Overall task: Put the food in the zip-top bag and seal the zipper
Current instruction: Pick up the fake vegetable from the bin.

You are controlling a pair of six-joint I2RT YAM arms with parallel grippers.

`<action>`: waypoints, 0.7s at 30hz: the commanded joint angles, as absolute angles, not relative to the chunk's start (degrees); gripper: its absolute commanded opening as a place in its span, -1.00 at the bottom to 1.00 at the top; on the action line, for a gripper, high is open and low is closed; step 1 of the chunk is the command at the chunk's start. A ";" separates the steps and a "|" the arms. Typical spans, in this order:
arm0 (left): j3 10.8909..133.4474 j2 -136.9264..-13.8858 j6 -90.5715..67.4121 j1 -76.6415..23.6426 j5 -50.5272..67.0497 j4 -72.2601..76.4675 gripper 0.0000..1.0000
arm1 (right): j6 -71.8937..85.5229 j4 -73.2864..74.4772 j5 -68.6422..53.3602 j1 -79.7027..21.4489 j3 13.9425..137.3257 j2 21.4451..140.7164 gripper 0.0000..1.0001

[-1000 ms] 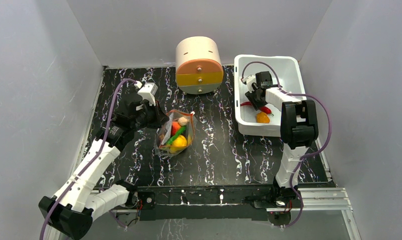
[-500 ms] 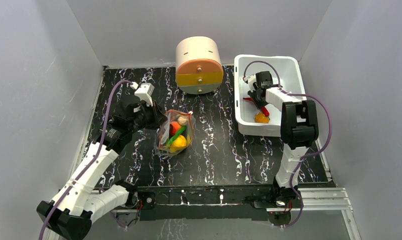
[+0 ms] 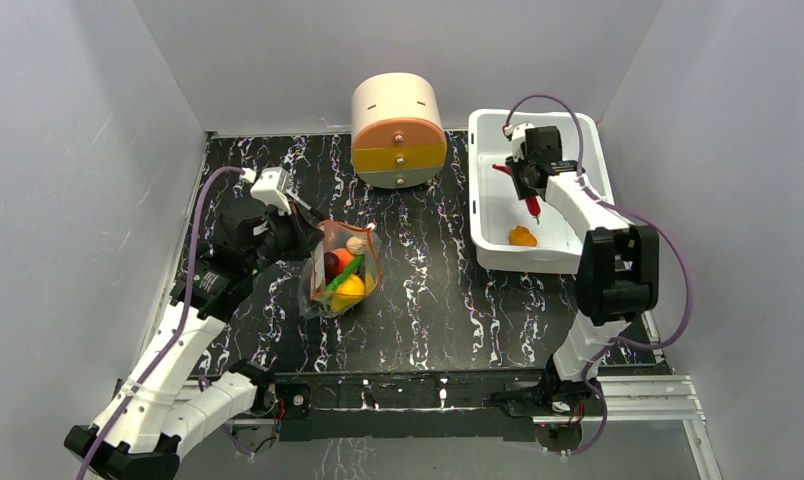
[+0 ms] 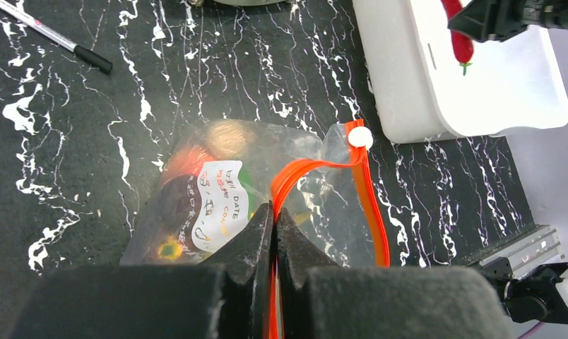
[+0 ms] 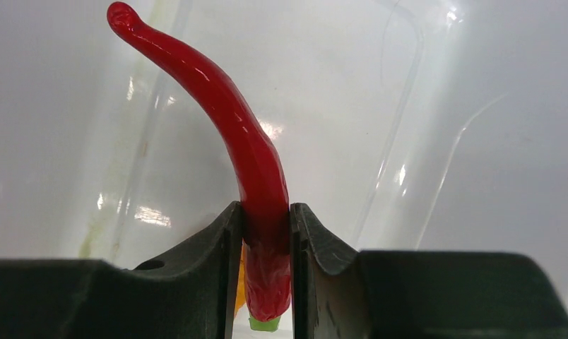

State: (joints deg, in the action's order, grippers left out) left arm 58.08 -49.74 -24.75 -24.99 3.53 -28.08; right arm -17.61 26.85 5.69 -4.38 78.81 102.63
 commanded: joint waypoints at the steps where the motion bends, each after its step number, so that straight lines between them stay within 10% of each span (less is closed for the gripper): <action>1: 59.68 -47.50 -24.94 -25.19 0.95 -28.39 -1.00 | -14.61 22.66 3.23 -4.16 77.66 95.53 -0.78; 21: 53.61 -50.63 -31.40 -25.23 17.13 -4.68 -1.00 | 2.52 5.23 -21.80 -9.78 58.99 60.64 -0.70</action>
State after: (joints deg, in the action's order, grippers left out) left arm 52.99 -49.30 -30.79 -24.99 12.40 -14.35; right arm -3.07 16.43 -14.39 -6.98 63.00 67.29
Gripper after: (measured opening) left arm 0.010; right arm 0.245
